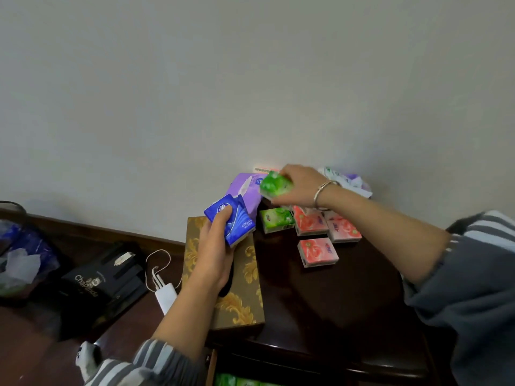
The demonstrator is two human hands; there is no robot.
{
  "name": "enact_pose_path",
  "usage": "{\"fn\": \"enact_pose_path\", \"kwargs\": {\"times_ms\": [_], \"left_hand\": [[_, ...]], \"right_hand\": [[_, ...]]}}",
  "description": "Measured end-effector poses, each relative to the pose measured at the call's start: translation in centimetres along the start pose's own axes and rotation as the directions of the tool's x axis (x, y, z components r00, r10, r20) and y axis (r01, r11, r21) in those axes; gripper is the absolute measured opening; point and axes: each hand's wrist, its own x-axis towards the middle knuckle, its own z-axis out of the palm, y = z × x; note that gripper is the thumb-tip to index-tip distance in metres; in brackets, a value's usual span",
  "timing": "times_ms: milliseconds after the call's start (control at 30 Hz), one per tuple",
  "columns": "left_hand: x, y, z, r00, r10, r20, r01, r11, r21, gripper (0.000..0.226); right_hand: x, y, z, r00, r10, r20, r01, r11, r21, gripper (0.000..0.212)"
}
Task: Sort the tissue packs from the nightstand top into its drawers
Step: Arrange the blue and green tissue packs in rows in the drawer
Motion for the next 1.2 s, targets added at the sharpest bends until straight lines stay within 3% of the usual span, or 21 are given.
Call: {"fn": "enact_pose_path", "kwargs": {"times_ms": [100,167,400,567,833,1000,1200], "left_hand": [[-0.1,0.0,-0.1,1.0,-0.003,0.001,0.003,1.0,-0.012,0.043],[-0.1,-0.1,-0.1,1.0,0.005,0.005,-0.005,1.0,-0.007,0.041],[0.4,-0.5,-0.4,1.0,-0.004,0.014,0.004,1.0,-0.01,0.041],[0.7,-0.8,-0.6,1.0,-0.006,0.001,0.006,1.0,0.013,0.045],[0.8,-0.9,-0.7,1.0,0.002,0.007,-0.002,1.0,0.026,0.044],[0.5,-0.7,-0.4,1.0,0.016,-0.001,-0.016,0.998,0.062,0.043],[0.2,-0.6,-0.3,1.0,0.024,-0.02,-0.022,0.994,0.106,0.041]], "right_hand": [[0.2,-0.9,2.9,0.98,0.064,0.19,-0.008,0.96,-0.28,0.055],[0.4,-0.4,4.4,0.963,0.116,0.244,-0.02,0.931,-0.363,0.059],[1.0,1.5,7.2,0.947,0.086,0.31,0.003,0.961,-0.277,0.09],[1.2,1.8,7.5,0.947,0.099,0.306,0.019,0.933,-0.359,0.073],[-1.1,1.4,9.0,0.982,0.128,0.141,-0.085,0.957,-0.279,0.067],[-3.3,0.1,9.1,0.968,0.237,-0.084,-0.248,0.957,-0.151,0.066],[-7.7,-0.7,9.3,0.944,0.319,-0.087,-0.323,0.945,-0.042,0.071]]}}
